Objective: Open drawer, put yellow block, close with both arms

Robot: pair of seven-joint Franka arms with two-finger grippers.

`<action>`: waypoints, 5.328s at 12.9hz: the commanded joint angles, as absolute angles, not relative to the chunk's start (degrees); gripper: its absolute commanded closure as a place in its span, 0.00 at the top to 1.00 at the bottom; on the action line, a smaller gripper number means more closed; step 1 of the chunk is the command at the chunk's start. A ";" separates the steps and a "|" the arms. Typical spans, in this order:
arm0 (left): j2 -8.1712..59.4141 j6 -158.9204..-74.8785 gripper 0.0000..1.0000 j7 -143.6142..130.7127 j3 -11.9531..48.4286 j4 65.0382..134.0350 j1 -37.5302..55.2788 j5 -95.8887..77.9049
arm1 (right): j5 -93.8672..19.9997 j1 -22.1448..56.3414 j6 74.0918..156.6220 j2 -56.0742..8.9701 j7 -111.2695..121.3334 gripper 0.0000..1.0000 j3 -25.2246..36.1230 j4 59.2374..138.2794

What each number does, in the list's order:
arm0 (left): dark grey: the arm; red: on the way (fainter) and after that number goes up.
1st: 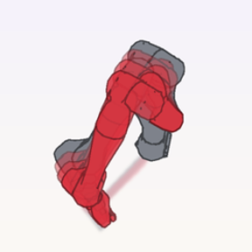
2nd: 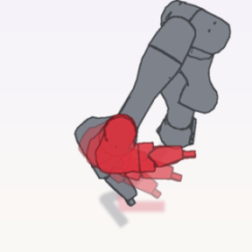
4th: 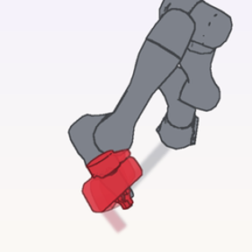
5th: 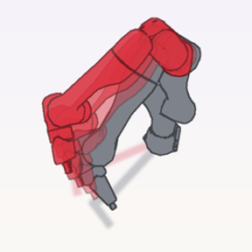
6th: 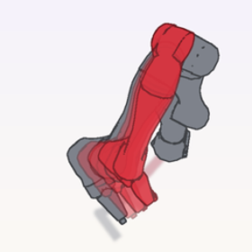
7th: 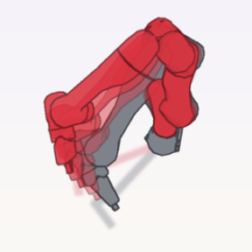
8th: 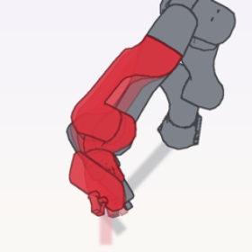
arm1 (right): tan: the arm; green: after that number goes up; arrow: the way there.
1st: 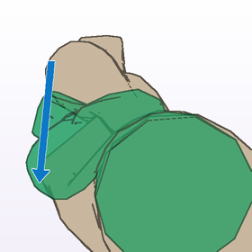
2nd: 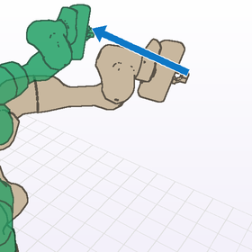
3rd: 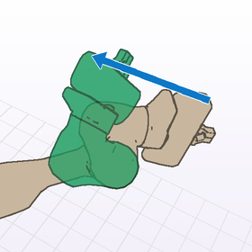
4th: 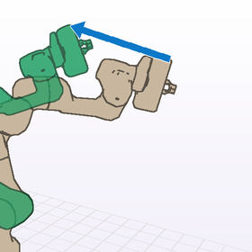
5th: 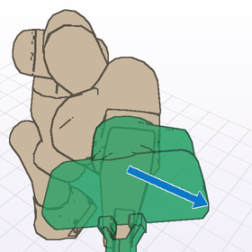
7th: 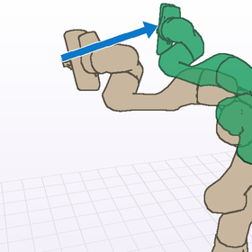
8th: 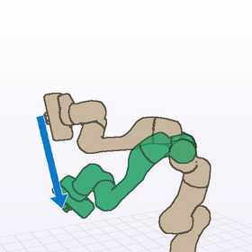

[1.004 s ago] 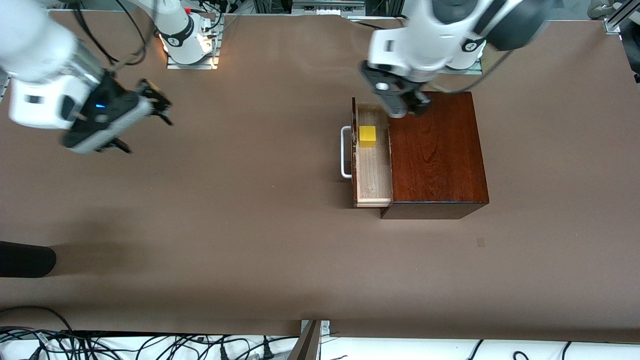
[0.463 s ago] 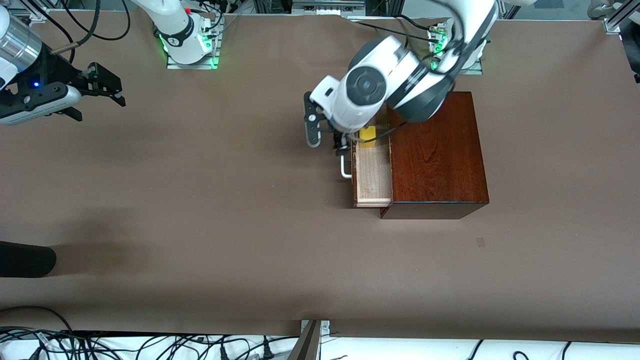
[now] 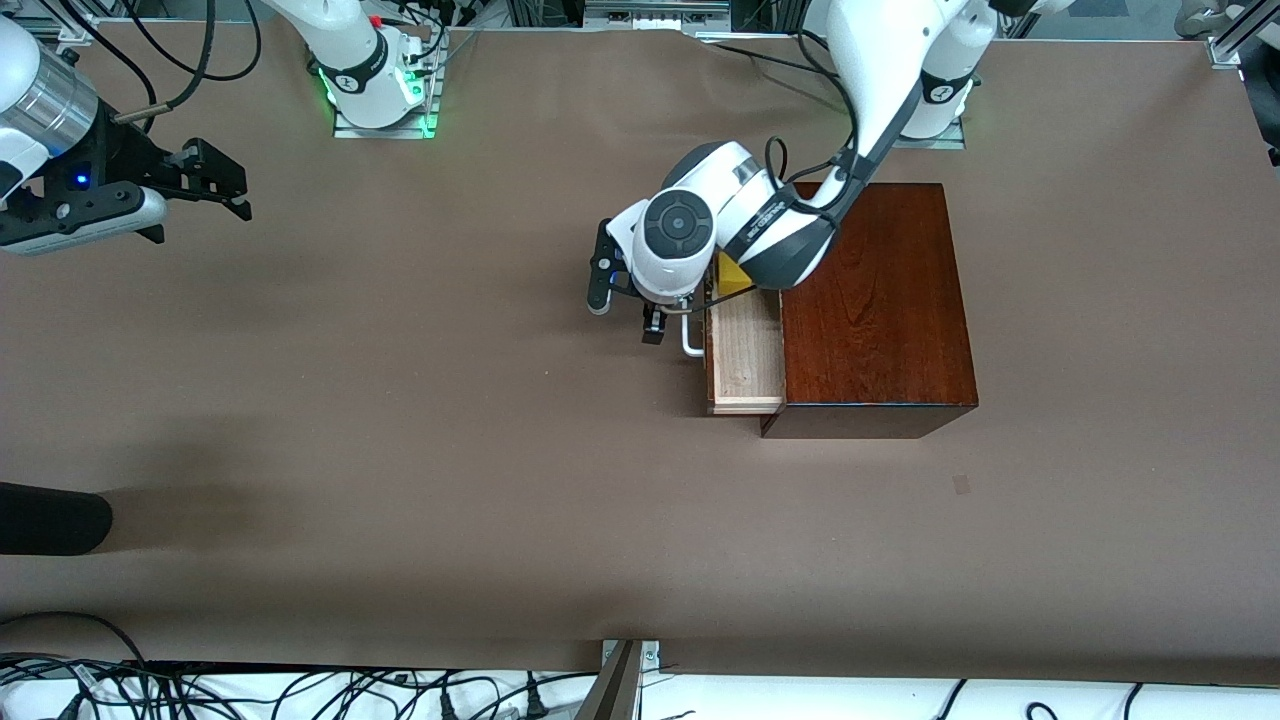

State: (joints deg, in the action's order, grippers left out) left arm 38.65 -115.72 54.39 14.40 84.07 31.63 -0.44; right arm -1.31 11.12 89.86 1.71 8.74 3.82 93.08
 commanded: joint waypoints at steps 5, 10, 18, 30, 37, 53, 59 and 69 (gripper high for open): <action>36.74 -107.50 1.00 56.42 13.80 85.61 28.93 4.39 | 0.35 10.37 88.78 1.67 8.00 1.00 2.99 92.29; 34.81 -100.38 1.00 57.39 13.71 85.52 25.76 4.48 | 0.09 10.20 88.68 1.58 7.47 1.00 3.34 92.29; 33.84 -97.39 1.00 58.36 13.71 85.52 24.35 5.89 | 0.09 10.11 88.68 1.49 7.56 1.00 3.34 92.37; 21.03 -87.29 1.00 47.37 13.54 81.21 15.32 1.40 | -0.35 10.28 88.77 1.58 7.38 1.00 3.16 92.29; 11.09 -84.64 1.00 43.00 6.36 81.29 1.75 3.87 | -0.44 10.28 88.77 1.58 7.38 1.00 3.08 92.37; 0.88 -92.20 1.00 0.44 5.98 92.64 -0.53 2.73 | -0.44 10.28 88.86 1.50 7.29 1.00 3.08 92.37; 0.97 -92.20 1.00 0.62 5.89 92.55 -0.62 2.55 | -0.44 10.28 88.86 1.58 7.29 1.00 3.08 92.37; 0.97 -92.11 1.00 0.44 6.06 92.46 -0.44 2.64 | -0.44 10.28 88.86 1.58 7.38 1.00 3.08 92.37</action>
